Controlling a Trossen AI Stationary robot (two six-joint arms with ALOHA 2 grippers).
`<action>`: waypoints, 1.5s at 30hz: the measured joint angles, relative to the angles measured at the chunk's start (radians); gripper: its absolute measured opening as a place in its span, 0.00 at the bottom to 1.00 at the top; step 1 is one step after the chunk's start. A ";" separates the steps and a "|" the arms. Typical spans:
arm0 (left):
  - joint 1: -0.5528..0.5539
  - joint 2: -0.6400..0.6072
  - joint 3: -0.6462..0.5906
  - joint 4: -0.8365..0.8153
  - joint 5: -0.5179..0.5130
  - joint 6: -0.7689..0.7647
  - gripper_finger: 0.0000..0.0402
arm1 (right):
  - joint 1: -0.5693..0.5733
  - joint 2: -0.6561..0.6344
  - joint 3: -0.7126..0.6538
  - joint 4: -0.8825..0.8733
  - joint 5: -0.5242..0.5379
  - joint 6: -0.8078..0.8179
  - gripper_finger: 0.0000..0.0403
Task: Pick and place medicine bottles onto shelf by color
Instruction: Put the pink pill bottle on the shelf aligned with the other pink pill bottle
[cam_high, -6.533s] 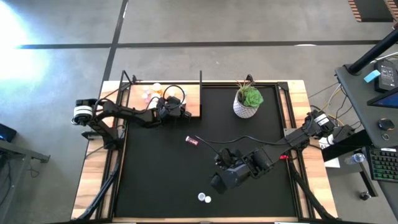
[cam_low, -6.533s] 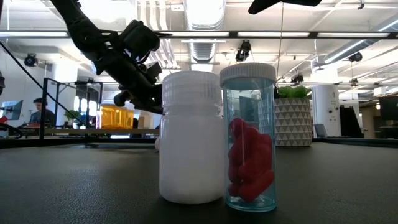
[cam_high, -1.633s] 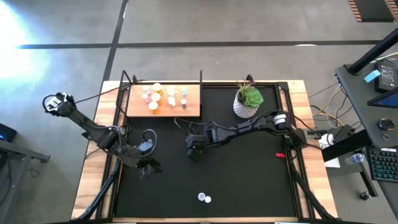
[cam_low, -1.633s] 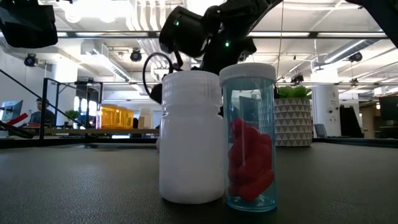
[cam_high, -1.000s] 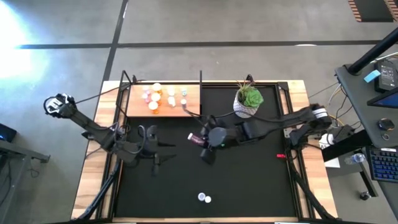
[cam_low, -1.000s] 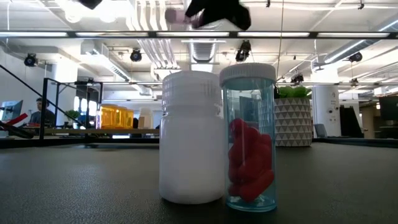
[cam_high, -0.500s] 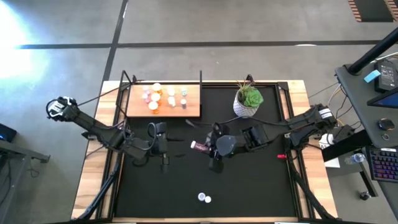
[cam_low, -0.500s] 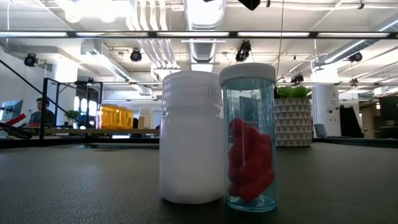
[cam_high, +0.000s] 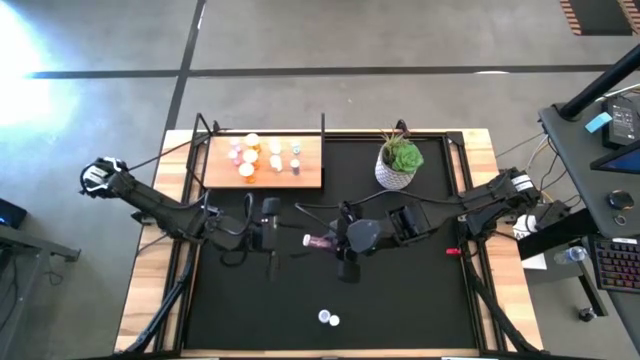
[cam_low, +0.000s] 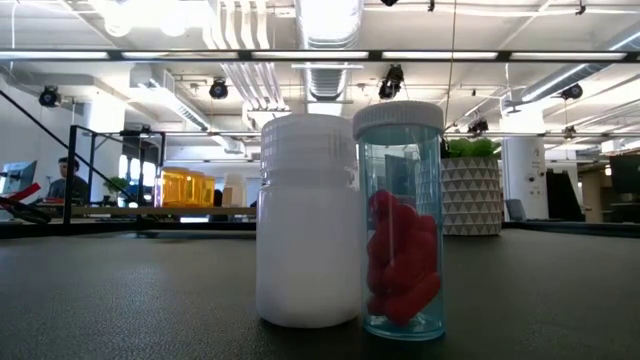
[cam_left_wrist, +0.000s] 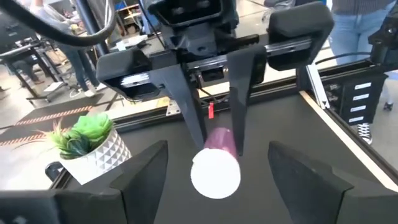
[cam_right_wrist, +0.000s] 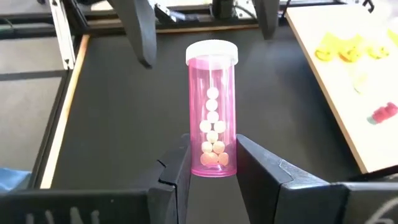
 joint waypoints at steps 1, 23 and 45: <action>0.001 0.000 0.000 0.000 0.000 0.000 0.65 | 0.000 0.000 0.000 0.010 0.000 -0.005 0.25; 0.018 0.000 -0.011 -0.005 0.017 -0.097 0.39 | 0.000 0.000 0.003 0.025 0.000 -0.017 0.25; 0.022 0.001 -0.012 -0.007 0.019 -0.106 0.25 | 0.000 -0.015 0.003 -0.001 -0.003 0.049 0.38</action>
